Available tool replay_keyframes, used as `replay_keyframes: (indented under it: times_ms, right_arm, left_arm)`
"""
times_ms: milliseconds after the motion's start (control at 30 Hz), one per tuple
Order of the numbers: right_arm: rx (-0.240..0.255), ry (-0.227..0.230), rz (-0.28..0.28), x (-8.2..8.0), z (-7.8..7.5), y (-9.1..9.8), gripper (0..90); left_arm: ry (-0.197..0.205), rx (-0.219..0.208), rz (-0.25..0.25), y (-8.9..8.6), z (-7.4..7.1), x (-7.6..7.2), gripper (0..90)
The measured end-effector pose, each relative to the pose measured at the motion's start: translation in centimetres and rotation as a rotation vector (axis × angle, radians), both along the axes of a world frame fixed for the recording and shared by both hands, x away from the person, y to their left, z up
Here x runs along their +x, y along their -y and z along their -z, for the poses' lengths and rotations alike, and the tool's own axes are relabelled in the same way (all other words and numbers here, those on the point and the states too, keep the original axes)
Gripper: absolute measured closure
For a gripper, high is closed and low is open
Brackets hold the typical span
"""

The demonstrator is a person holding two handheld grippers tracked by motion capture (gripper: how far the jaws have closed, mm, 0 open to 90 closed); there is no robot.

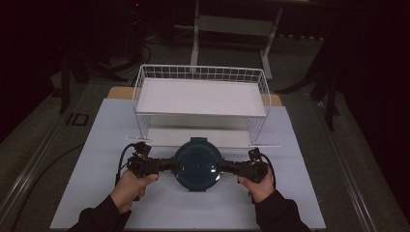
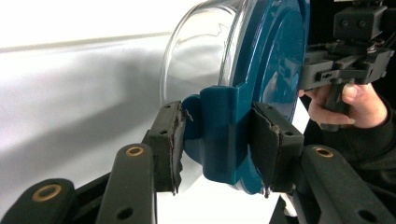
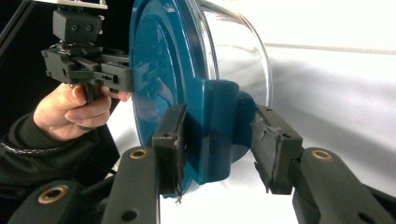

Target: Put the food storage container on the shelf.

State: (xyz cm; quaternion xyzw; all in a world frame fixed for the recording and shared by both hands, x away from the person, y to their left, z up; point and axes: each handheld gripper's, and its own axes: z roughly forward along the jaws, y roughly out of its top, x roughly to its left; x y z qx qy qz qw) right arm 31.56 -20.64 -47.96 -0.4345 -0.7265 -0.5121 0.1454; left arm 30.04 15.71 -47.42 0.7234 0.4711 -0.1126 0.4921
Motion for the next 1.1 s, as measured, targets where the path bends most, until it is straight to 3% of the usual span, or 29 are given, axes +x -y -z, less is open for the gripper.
replay_keyframes:
  times_ms: [467, 633, 1000, 1100]
  right_arm:
    - [0.014, 0.092, 0.050, 2.2, -0.6, 0.8, 56.7]
    - [-0.002, 0.100, 0.053, 3.0, -0.2, 1.1, 56.7]
    - [-0.020, 0.105, 0.071, 5.3, 1.2, 1.4, 56.4]
    - [-0.028, 0.112, 0.069, 5.8, 1.4, 1.4, 56.4]
  left_arm:
    - [0.104, 0.035, -0.003, 1.0, -1.5, 2.7, 55.9]
    - [0.128, 0.034, -0.003, 1.5, -0.5, 3.7, 55.9]
    - [0.123, 0.022, -0.037, 2.0, 1.1, 5.3, 55.9]
    - [0.139, 0.025, -0.049, 2.0, 1.4, 6.0, 55.9]
